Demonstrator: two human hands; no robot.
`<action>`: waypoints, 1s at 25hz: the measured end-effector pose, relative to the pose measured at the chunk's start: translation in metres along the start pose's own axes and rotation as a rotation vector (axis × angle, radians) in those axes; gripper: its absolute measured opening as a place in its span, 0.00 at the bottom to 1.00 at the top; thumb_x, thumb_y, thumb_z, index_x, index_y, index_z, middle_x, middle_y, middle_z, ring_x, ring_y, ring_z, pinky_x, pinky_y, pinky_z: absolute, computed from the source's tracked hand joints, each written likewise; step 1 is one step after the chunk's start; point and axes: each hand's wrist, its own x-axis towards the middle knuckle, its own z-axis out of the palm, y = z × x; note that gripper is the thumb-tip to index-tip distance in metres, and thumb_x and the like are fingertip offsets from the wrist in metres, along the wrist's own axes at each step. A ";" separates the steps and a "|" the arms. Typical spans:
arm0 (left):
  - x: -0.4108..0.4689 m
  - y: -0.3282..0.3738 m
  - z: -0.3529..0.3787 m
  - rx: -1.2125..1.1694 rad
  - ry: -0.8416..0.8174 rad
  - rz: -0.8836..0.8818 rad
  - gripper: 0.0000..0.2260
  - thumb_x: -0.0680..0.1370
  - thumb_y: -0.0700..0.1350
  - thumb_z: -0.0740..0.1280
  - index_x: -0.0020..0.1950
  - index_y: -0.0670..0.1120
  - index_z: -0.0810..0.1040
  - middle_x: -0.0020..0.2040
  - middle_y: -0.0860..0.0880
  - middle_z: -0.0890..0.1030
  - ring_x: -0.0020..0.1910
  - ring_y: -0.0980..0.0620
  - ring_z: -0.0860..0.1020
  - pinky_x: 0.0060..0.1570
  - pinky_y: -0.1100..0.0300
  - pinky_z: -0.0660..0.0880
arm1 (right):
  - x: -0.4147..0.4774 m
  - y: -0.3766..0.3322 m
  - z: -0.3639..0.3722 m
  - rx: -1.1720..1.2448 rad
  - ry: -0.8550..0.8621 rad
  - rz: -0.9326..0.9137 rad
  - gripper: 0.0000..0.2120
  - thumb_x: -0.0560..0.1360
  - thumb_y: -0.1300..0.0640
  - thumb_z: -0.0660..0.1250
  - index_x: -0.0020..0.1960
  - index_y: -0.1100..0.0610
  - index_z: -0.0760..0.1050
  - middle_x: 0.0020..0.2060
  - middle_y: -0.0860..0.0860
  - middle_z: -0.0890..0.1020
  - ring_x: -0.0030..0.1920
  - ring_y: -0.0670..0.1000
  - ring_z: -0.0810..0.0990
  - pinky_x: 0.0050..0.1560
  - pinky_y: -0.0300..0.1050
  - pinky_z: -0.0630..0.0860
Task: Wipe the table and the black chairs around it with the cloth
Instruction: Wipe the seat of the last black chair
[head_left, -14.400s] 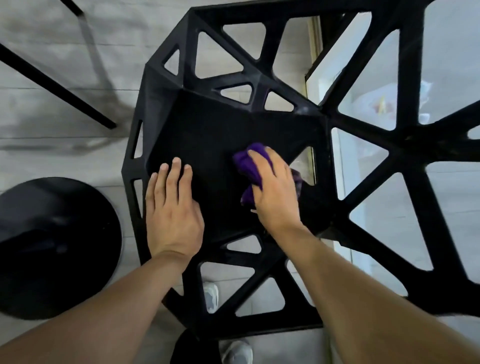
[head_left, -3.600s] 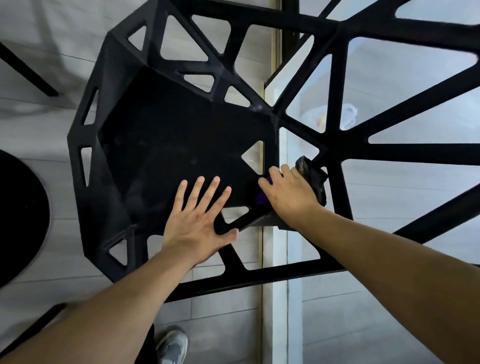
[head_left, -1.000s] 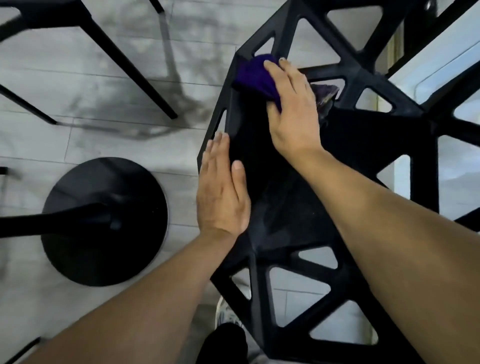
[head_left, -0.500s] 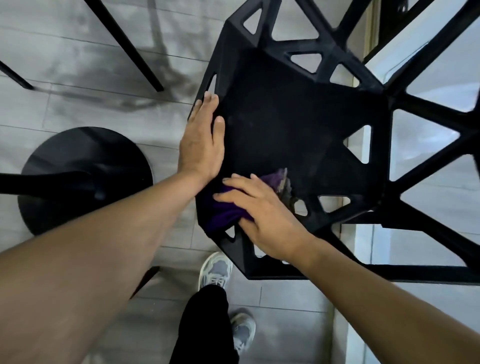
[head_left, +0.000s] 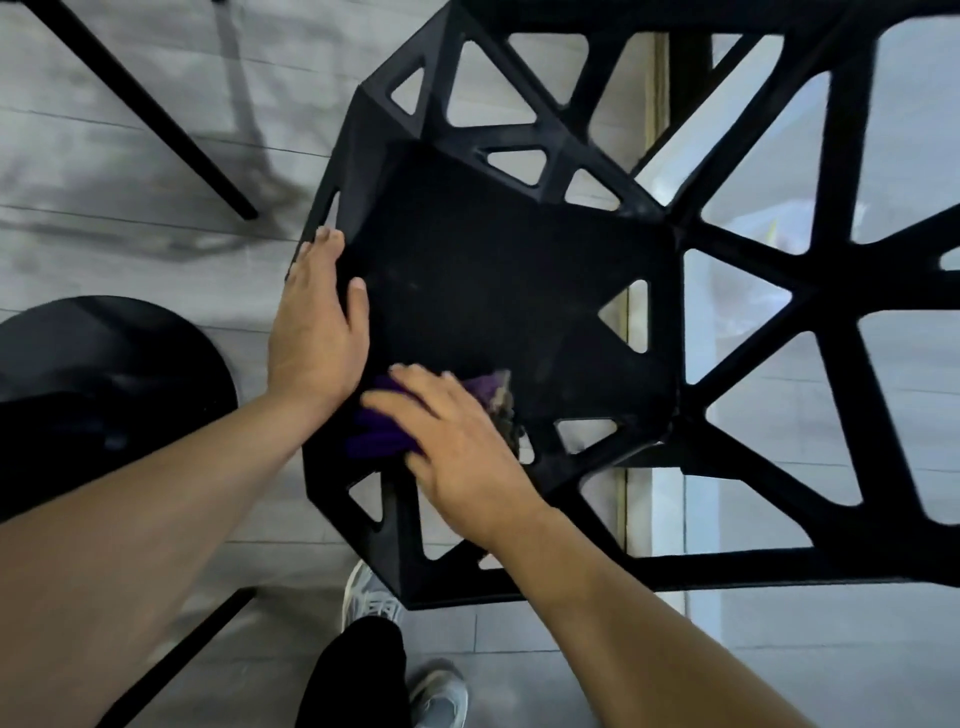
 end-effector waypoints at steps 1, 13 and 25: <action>0.001 0.002 0.002 -0.016 0.006 -0.022 0.21 0.86 0.45 0.56 0.79 0.43 0.62 0.81 0.46 0.63 0.81 0.48 0.59 0.79 0.51 0.59 | 0.000 0.017 -0.008 0.016 0.142 0.188 0.31 0.74 0.67 0.65 0.75 0.51 0.68 0.77 0.54 0.64 0.77 0.56 0.60 0.80 0.55 0.51; -0.004 -0.002 0.014 -0.270 0.181 -0.124 0.23 0.84 0.47 0.51 0.76 0.41 0.69 0.78 0.44 0.68 0.78 0.49 0.65 0.77 0.55 0.61 | 0.095 0.004 0.010 -0.020 0.351 0.190 0.33 0.74 0.63 0.63 0.78 0.53 0.64 0.78 0.53 0.63 0.79 0.53 0.58 0.79 0.52 0.56; -0.096 -0.029 -0.014 -0.011 -0.182 -0.049 0.27 0.87 0.53 0.48 0.84 0.49 0.42 0.84 0.52 0.43 0.82 0.57 0.44 0.81 0.51 0.52 | 0.100 -0.016 0.019 -0.068 0.214 -0.025 0.31 0.75 0.63 0.65 0.77 0.52 0.66 0.76 0.52 0.66 0.78 0.52 0.61 0.80 0.51 0.53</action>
